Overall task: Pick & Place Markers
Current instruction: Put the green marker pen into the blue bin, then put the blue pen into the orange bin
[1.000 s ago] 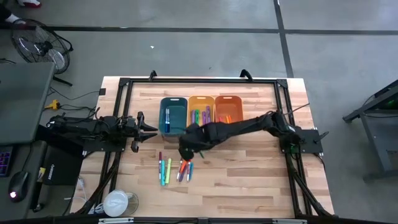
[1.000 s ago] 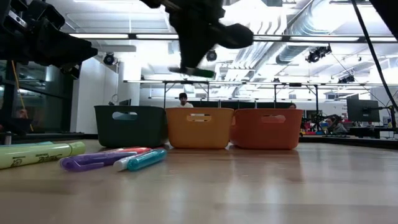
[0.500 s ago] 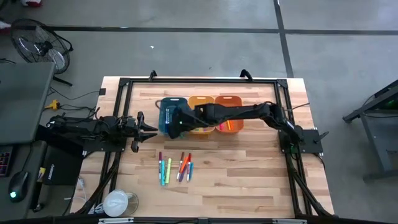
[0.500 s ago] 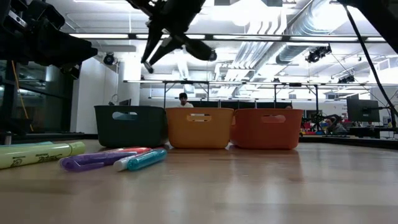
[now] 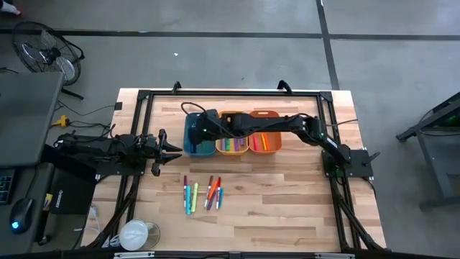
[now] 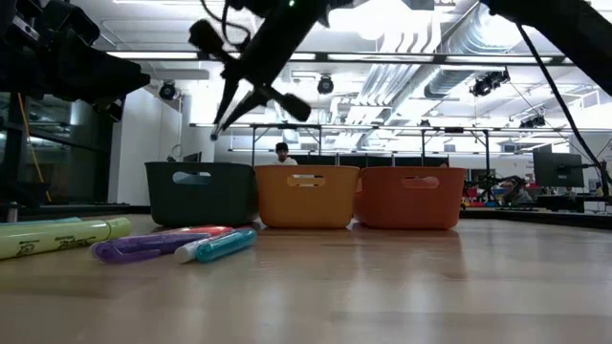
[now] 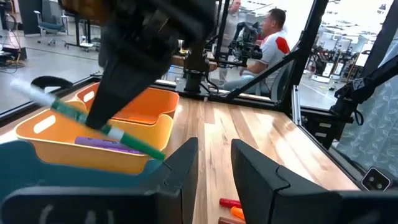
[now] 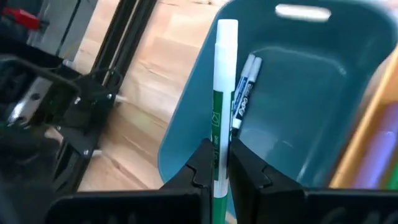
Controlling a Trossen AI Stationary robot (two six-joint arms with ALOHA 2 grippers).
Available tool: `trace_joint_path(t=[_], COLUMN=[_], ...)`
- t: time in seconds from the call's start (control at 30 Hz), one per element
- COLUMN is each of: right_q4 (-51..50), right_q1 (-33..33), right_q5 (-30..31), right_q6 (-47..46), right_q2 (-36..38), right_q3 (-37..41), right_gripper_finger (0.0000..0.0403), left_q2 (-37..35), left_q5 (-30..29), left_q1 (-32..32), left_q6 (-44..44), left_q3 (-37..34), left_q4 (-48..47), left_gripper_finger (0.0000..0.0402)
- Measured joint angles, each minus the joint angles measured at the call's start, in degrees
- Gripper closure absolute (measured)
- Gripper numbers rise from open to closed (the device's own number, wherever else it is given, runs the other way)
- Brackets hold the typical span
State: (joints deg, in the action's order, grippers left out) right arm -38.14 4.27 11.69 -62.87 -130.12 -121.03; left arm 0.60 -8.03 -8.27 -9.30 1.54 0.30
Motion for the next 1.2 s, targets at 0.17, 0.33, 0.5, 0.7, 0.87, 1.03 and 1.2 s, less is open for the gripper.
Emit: trace_joint_path(t=[0.17, 0.33, 0.5, 0.7, 0.87, 1.03, 1.2], right_q4=[3.47, 4.01, 3.07, 1.98, 0.91, 0.96, 1.12], right_q1=[0.69, 1.56, 2.30, 2.56, 2.56, 2.56, 2.56], right_q5=[-0.07, -0.73, -1.94, -4.04, -4.08, -4.76, -5.44], right_q6=[-4.10, -6.49, -8.46, -8.73, -7.78, -7.28, -6.18], right_q2=[-2.96, -5.02, -6.04, -6.82, -6.82, -6.80, -6.78], right_q3=[0.00, 0.00, 0.00, 0.00, 0.00, 0.00, 0.00], right_gripper_finger=[0.0387, 0.0387, 0.0382, 0.0376, 0.0369, 0.0349, 0.0332], left_q2=[0.00, 0.00, 0.00, 0.00, 0.00, 0.00, 0.00], left_q5=[0.02, -0.02, -0.02, 0.12, 0.11, 0.08, 0.08], left_q1=[0.01, 0.02, 0.00, 0.00, 0.02, 0.02, 0.01], left_q6=[0.00, 0.00, 0.02, 0.01, 0.01, 0.00, 0.00], left_q3=[0.01, 0.02, 0.00, 0.00, 0.01, 0.00, 0.00], left_q4=[0.02, 0.02, 0.02, 0.00, -0.01, 0.00, 0.00], left_gripper_finger=[0.0308, 0.0308, 0.0308, 0.0308, 0.0308, 0.0308, 0.0308])
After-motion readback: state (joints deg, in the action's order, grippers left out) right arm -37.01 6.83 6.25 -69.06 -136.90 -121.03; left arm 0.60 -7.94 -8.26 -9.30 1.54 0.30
